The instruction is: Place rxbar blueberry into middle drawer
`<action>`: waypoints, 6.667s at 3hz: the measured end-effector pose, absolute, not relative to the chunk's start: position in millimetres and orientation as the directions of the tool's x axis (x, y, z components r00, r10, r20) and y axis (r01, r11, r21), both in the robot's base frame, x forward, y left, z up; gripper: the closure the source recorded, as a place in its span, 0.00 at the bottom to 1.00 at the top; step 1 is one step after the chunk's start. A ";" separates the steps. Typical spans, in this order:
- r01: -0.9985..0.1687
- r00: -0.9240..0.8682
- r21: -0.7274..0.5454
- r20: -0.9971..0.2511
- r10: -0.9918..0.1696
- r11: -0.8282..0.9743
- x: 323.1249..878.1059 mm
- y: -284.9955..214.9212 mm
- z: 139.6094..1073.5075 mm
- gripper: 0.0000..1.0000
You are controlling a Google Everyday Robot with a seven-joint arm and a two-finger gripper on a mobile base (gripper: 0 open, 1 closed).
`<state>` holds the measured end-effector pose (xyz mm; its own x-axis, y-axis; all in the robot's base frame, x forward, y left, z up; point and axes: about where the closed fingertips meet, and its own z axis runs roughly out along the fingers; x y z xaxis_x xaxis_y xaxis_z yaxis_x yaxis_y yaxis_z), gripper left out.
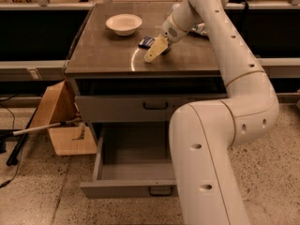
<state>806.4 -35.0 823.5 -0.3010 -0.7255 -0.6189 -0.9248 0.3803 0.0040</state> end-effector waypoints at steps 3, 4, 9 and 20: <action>-0.925 -0.301 0.004 -0.619 -0.725 0.380 803.3 -34.0 834.2 1.00; -0.925 -0.301 0.004 -0.619 -0.725 0.380 803.3 -34.0 837.9 1.00; -0.994 0.080 -0.109 -0.769 -0.635 0.007 750.3 -41.1 862.3 1.00; -0.998 0.037 -0.062 -0.762 -0.646 0.016 629.8 -60.5 936.4 1.00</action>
Offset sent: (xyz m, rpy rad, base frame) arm 0.0000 0.0000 0.0000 0.0000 0.0000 0.0000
